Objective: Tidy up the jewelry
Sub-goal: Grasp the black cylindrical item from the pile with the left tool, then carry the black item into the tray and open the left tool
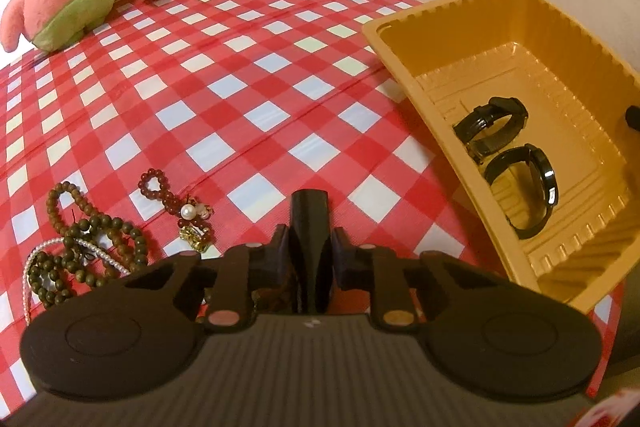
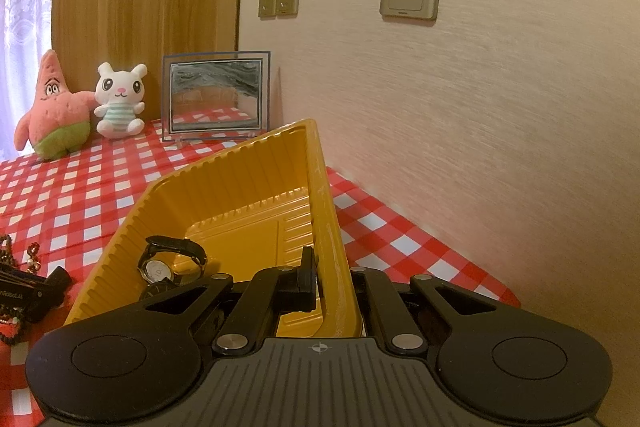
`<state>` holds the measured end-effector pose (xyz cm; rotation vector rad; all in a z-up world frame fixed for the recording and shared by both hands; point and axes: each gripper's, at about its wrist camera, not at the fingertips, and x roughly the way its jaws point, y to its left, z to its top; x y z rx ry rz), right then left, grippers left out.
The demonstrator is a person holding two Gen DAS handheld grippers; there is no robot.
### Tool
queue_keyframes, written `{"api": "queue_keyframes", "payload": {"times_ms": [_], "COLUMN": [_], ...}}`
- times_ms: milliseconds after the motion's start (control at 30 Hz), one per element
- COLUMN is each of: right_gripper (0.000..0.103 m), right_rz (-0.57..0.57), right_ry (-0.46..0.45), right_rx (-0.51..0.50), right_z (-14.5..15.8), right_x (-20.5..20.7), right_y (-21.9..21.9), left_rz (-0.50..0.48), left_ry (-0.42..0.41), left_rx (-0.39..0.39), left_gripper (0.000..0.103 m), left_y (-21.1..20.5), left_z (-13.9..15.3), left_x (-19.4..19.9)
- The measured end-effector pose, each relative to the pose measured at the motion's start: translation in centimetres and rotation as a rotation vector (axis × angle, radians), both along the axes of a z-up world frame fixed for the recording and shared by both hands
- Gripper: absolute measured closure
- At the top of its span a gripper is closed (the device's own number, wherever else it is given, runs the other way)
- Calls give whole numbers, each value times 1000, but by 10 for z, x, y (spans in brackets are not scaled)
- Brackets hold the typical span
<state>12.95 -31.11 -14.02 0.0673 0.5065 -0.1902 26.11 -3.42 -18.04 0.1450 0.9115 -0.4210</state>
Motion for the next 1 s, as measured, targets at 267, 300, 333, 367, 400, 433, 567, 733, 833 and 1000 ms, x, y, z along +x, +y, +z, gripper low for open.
{"api": "queue_keyframes", "payload": {"times_ms": [267,300,333,367,400,433,567,733,833,1000], "right_gripper": [99,99,99,99,99,99,99,99,99,99], "right_rz": [6,7,8,8,9,11,16,18,22,30], "right_ry": [-3,-4,-5,-5,-5,-6,-9,-9,-10,-9], "right_rx": [-4,-3,-4,-4,-4,-4,-3,-4,-4,-4], "right_z": [0,0,0,0,0,1,1,2,2,2], "right_x": [-1,-1,-2,-2,-1,-2,-2,-2,-1,-1], "right_y": [2,2,2,3,2,3,3,2,2,1], "left_rz": [-5,-6,-11,-16,-24,-33,-100,-245,-324,-376], "left_ry": [-14,-18,-22,-28,-39,-47,-75,-76,-56,15], "left_rx": [-30,-39,-48,-57,-71,-84,-136,-209,-217,-235], "left_gripper": [84,84,84,84,84,84,84,84,84,84], "left_y": [0,1,2,3,4,4,-3,-28,-47,-67], "left_z": [12,16,20,25,31,37,59,71,68,55], "left_x": [-6,-8,-10,-12,-17,-20,-36,-50,-56,-56]}}
